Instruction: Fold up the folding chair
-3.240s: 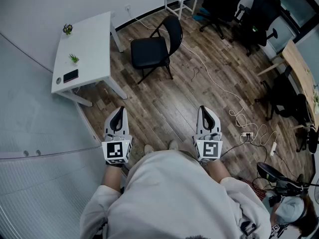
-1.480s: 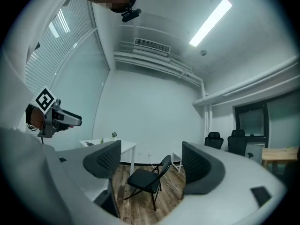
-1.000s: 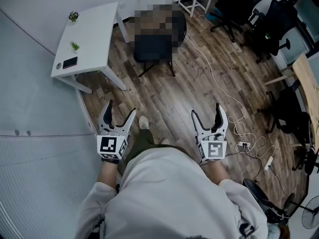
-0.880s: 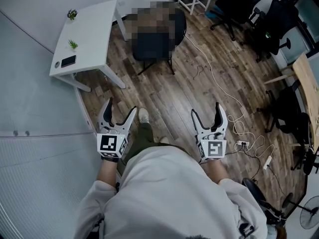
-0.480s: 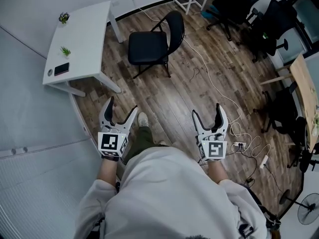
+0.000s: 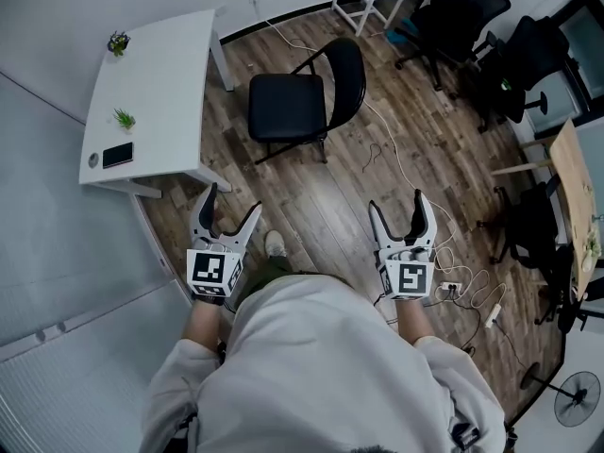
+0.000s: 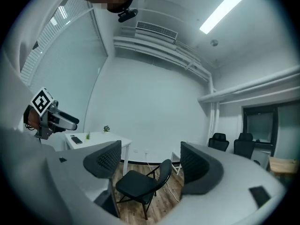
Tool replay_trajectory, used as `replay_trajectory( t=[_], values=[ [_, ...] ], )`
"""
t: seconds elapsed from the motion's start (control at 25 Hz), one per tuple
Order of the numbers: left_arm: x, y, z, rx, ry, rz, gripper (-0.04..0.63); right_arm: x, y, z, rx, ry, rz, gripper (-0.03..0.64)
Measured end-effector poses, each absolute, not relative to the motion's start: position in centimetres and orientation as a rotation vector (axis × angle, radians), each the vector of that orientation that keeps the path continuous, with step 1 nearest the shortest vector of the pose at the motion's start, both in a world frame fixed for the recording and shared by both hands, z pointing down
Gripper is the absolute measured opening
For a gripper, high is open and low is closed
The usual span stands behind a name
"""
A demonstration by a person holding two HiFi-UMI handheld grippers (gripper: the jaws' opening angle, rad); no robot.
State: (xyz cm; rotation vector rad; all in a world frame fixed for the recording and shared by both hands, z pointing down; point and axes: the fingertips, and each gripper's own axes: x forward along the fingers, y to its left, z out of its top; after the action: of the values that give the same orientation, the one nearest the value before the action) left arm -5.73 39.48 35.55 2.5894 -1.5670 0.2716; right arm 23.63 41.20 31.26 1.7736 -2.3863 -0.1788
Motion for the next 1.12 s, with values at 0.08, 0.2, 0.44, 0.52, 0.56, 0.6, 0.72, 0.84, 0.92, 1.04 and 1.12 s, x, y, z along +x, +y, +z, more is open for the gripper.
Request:
replay_trajectory(
  t=[0.08,0.2,0.44,0.52,0.56,0.6,0.72,0.84,0.92,1.04,1.12],
  values=[
    [-6.6,37.5,35.4,2.602,-1.55,0.271,0.394,22.9,39.3,31.0,1.785,-2.372,-0.188,0.388],
    [-7.9,34.8,35.9,2.616,-1.524,0.273,0.394,21.7,36.6,31.1,1.801,-2.354,-0.196,0.388],
    [-9.3,31.0,36.8,2.61,-1.474,0.286,0.394,19.9,33.4,30.4,1.827,-2.336,-0.208,0.388],
    [-9.3,29.9,36.8,2.61,-1.463,0.285,0.394,20.1,32.4,30.2,1.83,-2.326,-0.213,0.388],
    [-9.3,29.3,36.9,2.61,-1.46,0.287,0.394,20.2,31.9,30.2,1.831,-2.323,-0.213,0.388],
    [-9.2,28.7,37.0,2.61,-1.457,0.29,0.394,20.3,31.3,30.2,1.832,-2.32,-0.211,0.388],
    [-8.9,27.2,37.3,2.6,-1.458,0.305,0.394,20.9,29.8,30.7,1.827,-2.322,-0.197,0.388],
    [-8.3,25.7,38.0,2.583,-1.464,0.33,0.394,21.7,27.7,31.4,1.825,-2.335,-0.18,0.388],
    [-7.8,24.3,38.6,2.57,-1.47,0.35,0.394,22.4,26.1,31.9,1.819,-2.353,-0.169,0.388],
    [-7.0,21.6,38.9,2.54,-1.487,0.368,0.394,23.8,23.0,32.2,1.808,-2.37,-0.164,0.388],
    [-6.2,19.5,39.2,2.517,-1.499,0.381,0.394,24.8,20.6,32.2,1.8,-2.383,-0.159,0.388]
  ],
)
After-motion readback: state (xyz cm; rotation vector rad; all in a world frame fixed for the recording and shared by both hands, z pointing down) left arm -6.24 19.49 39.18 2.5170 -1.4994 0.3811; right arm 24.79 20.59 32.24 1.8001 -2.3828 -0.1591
